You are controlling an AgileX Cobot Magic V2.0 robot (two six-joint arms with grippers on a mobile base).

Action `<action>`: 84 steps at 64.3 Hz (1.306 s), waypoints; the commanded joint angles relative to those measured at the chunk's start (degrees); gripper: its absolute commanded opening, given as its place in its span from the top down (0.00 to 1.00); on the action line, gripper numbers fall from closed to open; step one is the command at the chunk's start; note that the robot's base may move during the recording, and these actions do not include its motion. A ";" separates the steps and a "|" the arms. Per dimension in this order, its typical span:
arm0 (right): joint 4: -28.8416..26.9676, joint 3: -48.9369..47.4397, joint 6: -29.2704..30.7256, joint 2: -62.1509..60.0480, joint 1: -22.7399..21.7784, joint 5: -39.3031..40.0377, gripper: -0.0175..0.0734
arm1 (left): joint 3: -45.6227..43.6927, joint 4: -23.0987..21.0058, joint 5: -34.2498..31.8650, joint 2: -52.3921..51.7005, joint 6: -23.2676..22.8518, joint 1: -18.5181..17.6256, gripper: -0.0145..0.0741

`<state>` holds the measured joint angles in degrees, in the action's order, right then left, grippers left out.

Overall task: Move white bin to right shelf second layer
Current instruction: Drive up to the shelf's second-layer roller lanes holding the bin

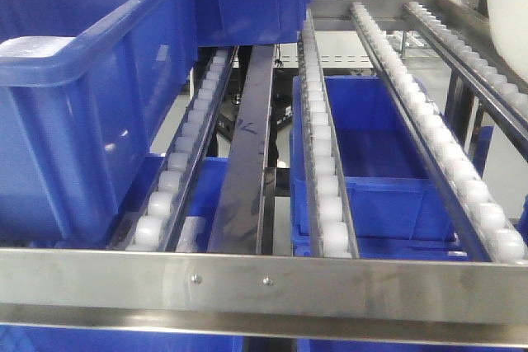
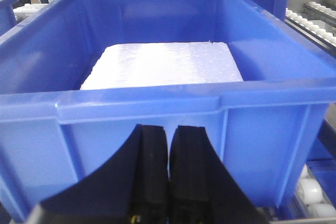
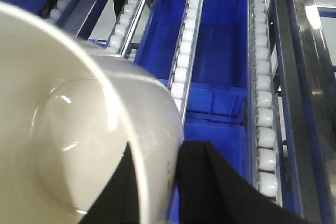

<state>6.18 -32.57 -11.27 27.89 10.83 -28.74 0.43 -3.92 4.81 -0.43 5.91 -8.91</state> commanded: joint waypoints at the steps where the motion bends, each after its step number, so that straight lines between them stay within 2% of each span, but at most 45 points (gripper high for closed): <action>1: 0.35 -1.89 -0.03 0.41 -0.31 5.97 0.77 | 2.11 -0.31 -4.81 -0.80 -0.20 -0.21 0.74; 84: 0.35 -1.89 -0.03 0.41 -0.31 5.97 0.77 | 2.11 -0.31 -4.81 -0.80 -0.20 -0.21 0.74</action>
<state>6.18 -32.57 -11.27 27.89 10.83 -28.74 0.43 -3.92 4.81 -0.43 5.91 -8.91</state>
